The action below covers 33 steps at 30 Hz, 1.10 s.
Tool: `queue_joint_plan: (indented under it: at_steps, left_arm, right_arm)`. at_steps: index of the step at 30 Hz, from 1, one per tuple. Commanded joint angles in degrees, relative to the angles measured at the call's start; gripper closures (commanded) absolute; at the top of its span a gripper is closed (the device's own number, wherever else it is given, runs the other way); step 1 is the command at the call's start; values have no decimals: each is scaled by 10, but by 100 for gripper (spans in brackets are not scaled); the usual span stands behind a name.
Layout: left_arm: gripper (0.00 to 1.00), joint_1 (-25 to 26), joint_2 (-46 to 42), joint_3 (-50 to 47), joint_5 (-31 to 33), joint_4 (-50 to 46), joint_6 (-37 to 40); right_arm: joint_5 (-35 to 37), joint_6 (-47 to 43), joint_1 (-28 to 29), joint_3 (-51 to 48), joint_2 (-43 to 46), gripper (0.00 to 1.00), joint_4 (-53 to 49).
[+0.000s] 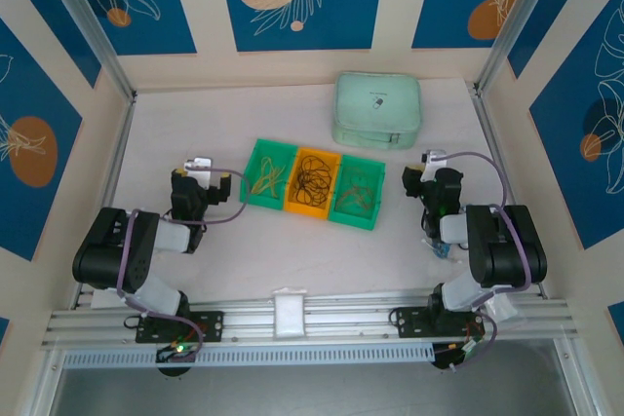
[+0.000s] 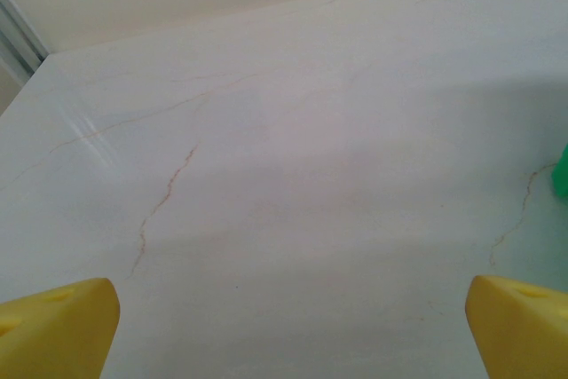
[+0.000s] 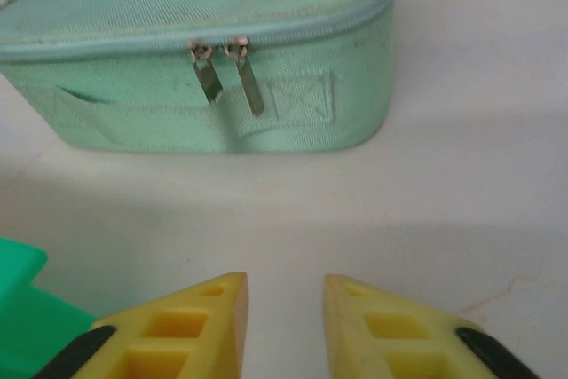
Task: Untangle the cables
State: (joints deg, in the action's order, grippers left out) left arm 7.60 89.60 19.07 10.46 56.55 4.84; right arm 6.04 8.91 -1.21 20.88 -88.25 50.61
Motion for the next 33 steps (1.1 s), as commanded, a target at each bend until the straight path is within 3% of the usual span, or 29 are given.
queue_joint_plan:
  at_steps: [1, 3, 4, 5, 33]
  left_arm:
    - [1, -6, 2, 9, -14, 8, -4]
    - [1, -6, 2, 8, -14, 8, -4]
    - [0, -6, 2, 8, -14, 8, -4]
    - [0, -6, 2, 9, -14, 8, -4]
    - [1, -6, 3, 9, -14, 7, -4]
  right_arm:
    - [-6, -5, -2, 12, 2, 62, 8]
    - [-1, -7, 0, 10, 2, 47, 11]
    - [3, -9, 4, 11, 1, 27, 10]
    - [5, -11, 6, 10, 2, 1, 13]
    - [1, -37, 23, 14, 0, 2, 10]
